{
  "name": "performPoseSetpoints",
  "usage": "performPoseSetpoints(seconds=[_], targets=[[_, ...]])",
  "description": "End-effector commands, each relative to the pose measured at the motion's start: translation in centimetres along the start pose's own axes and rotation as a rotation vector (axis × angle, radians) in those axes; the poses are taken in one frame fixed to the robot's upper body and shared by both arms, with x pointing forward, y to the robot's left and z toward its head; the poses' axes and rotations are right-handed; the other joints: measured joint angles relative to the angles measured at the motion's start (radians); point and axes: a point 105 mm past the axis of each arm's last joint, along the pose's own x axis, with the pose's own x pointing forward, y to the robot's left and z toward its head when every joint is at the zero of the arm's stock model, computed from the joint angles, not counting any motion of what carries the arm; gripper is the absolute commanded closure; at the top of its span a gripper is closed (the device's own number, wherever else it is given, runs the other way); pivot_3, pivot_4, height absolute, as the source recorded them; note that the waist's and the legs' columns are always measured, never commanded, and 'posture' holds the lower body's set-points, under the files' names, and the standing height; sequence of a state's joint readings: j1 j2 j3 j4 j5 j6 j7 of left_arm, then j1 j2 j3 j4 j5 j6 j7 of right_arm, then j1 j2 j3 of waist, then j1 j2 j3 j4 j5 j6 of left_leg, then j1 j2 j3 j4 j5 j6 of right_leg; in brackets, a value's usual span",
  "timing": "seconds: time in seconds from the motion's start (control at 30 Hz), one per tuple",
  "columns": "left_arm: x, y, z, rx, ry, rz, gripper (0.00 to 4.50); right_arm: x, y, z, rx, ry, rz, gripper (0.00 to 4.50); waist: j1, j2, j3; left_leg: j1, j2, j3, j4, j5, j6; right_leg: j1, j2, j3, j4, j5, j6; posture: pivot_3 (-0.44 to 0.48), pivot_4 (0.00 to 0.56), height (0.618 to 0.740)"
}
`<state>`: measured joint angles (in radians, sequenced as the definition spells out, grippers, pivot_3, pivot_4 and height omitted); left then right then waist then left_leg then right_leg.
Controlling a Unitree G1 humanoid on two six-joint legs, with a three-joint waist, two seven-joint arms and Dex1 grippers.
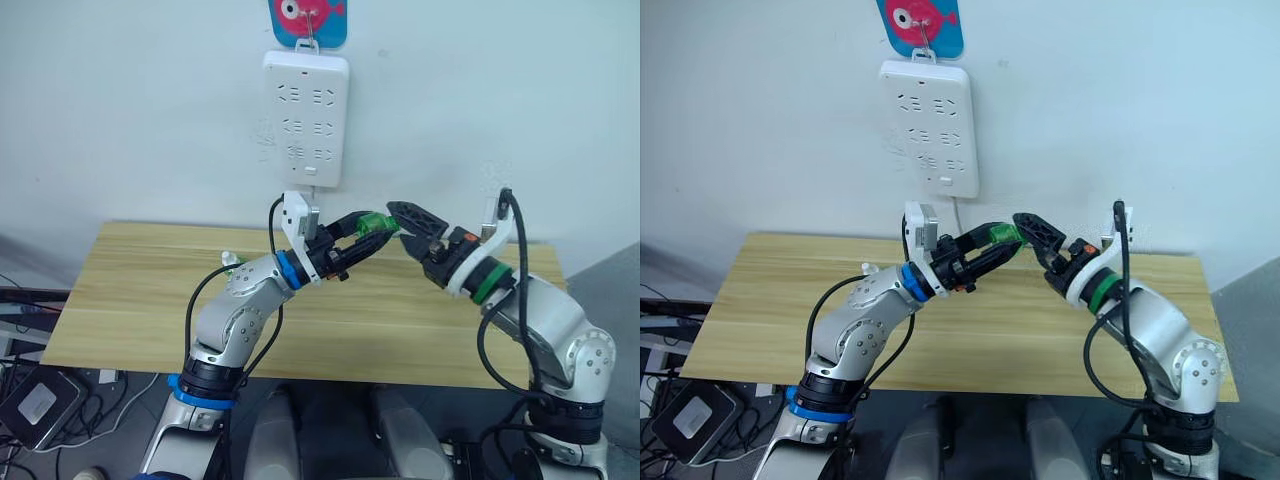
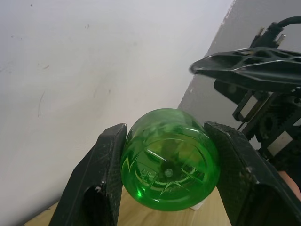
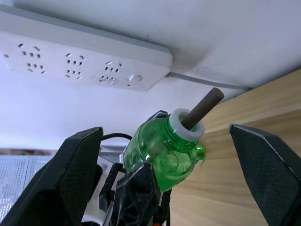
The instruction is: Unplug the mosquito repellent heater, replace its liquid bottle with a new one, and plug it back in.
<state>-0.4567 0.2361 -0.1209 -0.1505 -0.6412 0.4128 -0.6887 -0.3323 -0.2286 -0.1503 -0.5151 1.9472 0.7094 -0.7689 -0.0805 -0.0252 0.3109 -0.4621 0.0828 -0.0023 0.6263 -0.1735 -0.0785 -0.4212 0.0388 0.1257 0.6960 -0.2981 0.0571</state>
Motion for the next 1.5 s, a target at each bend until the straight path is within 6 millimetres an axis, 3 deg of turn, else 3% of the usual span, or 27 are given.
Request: performPoseSetpoints(seconds=[0.03,0.17,0.23,0.57,0.8,0.83,1.0,1.07,1.13,1.2,1.33,1.4,1.5], targets=[[0.4,-1.4,1.3,0.021,-0.046,-0.055,2.24,-0.1,1.3,-0.1,0.018,-0.011,0.03,0.02,0.0,0.0,0.0,0.0,0.0,0.0,0.0,0.0,0.0,0.0,0.0,0.0,0.0,0.0,0.0,-0.086,0.31,0.74],[0.5,-1.9,1.2,0.01,-0.043,-0.071,2.24,0.1,1.2,0.3,0.056,-0.034,0.014,0.02,0.0,0.0,0.0,-0.001,0.0,0.0,0.0,0.0,0.0,0.0,0.0,-0.001,0.0,0.0,0.0,-0.082,0.314,0.74],[0.5,-2.0,1.1,0.008,-0.039,-0.07,2.24,0.2,1.0,0.6,0.076,-0.048,0.003,0.38,0.0,0.0,0.0,-0.001,0.0,-0.001,0.0,0.0,0.0,0.0,0.0,-0.001,0.0,0.0,0.0,-0.082,0.314,0.74],[0.5,-2.0,0.9,0.008,-0.037,-0.057,2.24,0.2,1.3,0.2,0.084,-0.042,0.015,3.65,0.0,0.0,0.0,0.0,0.0,-0.001,0.0,0.0,0.0,0.0,0.0,-0.001,0.0,0.0,-0.001,-0.08,0.32,0.74],[0.6,-1.7,0.2,0.02,0.008,-0.054,2.24,0.2,1.4,-0.1,0.096,-0.039,0.026,3.65,0.0,0.0,0.0,0.0,0.0,-0.001,0.0,0.0,0.0,0.0,0.0,-0.001,0.0,0.0,0.0,-0.081,0.321,0.74],[0.5,-1.7,0.0,0.026,0.029,-0.064,1.51,0.1,1.1,0.1,0.095,-0.044,0.015,3.65,0.0,0.0,0.0,-0.001,0.0,-0.001,0.0,0.0,0.0,0.0,0.0,-0.001,0.0,0.0,0.0,-0.079,0.319,0.74],[-0.8,-1.1,-0.3,0.096,0.136,-0.087,0.02,-1.1,-3.1,1.3,-0.061,-0.051,-0.113,3.65,0.002,0.0,0.0,-0.001,-0.001,-0.001,0.0,0.0,0.0,0.0,-0.001,-0.001,0.0,0.0,-0.001,-0.067,0.318,0.74],[-1.3,-0.8,-0.4,0.125,0.181,-0.099,0.0,-1.5,-4.9,2.0,-0.152,-0.066,-0.169,3.65,0.003,0.0,0.0,0.0,-0.001,-0.001,0.0,0.0,0.0,0.0,-0.001,-0.001,0.0,0.0,-0.001,-0.063,0.317,0.74],[-2.1,-0.8,-1.2,0.175,0.277,-0.132,0.0,-1.6,-7.0,2.7,-0.351,-0.074,-0.25,3.65,0.004,0.0,0.0,0.0,0.0,-0.001,0.0,0.0,0.0,0.0,-0.001,-0.001,0.0,0.0,0.0,-0.061,0.314,0.74],[-2.9,-0.6,-2.3,0.229,0.379,-0.162,0.0,-1.6,-9.5,3.7,-0.672,-0.083,-0.369,3.65,0.005,0.0,0.0,0.0,-0.001,0.0,0.0,0.0,0.0,-0.001,-0.001,-0.001,0.0,0.0,0.0,-0.06,0.31,0.74],[-2.6,0.3,-2.7,0.288,0.401,-0.152,0.0,-1.1,-12.2,4.6,-1.183,-0.101,-0.448,3.65,0.009,0.0,0.0,0.001,-0.001,0.001,0.0,0.0,0.0,-0.001,-0.001,0.0,0.0,0.0,0.0,-0.062,0.301,0.74],[-2.4,0.3,-3.1,0.32,0.412,-0.171,0.0,-0.7,-13.3,4.2,-1.308,-0.102,-0.444,3.65,0.011,0.0,0.0,0.001,-0.001,0.001,0.0,0.0,0.0,-0.002,-0.001,0.0,0.0,0.0,0.0,-0.061,0.298,0.74],[-1.7,0.3,-3.3,0.33,0.4,-0.181,0.0,-0.3,-15.0,3.9,-1.359,-0.129,-0.461,3.65,0.014,0.0,0.0,0.001,-0.001,0.002,0.0,0.0,0.0,-0.002,-0.001,0.0,0.0,0.0,0.0,-0.062,0.295,0.74]])
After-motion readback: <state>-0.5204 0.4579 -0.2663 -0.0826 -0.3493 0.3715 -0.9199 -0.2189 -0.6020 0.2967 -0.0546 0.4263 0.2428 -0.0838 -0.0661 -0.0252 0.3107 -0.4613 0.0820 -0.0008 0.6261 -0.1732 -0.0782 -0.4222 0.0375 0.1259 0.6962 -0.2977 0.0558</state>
